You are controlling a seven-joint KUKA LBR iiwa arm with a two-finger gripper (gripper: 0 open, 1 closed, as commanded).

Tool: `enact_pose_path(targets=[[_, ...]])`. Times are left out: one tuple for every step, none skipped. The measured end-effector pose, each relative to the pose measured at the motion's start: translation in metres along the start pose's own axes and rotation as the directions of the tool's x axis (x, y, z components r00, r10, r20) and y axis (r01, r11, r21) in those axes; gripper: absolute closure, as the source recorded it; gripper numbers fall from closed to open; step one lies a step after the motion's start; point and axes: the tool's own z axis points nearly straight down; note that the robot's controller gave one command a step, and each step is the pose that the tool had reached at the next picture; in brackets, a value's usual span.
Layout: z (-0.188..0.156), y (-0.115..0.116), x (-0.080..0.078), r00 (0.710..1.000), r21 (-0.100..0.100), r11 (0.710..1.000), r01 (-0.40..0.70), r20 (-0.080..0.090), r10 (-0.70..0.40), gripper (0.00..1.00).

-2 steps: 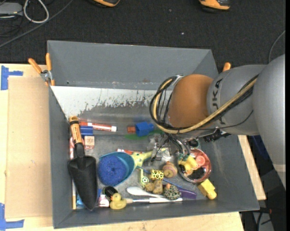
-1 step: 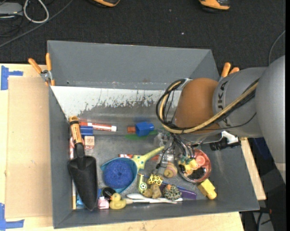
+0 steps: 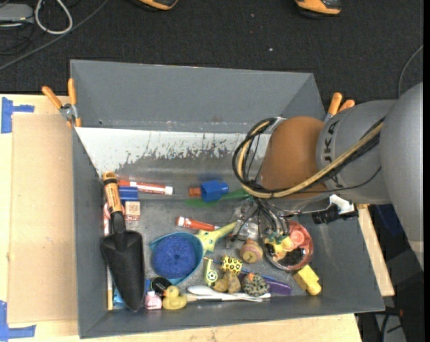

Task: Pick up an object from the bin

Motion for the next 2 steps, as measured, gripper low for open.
enact_pose_path(targets=[[0.000, 0.000, 0.000, 1.000, 0.000, 1.000, 0.000, 0.000, 0.000, 1.00], [-0.058, 0.001, 0.016, 1.000, 0.001, 1.000, -0.015, -0.008, 0.015, 1.00]])
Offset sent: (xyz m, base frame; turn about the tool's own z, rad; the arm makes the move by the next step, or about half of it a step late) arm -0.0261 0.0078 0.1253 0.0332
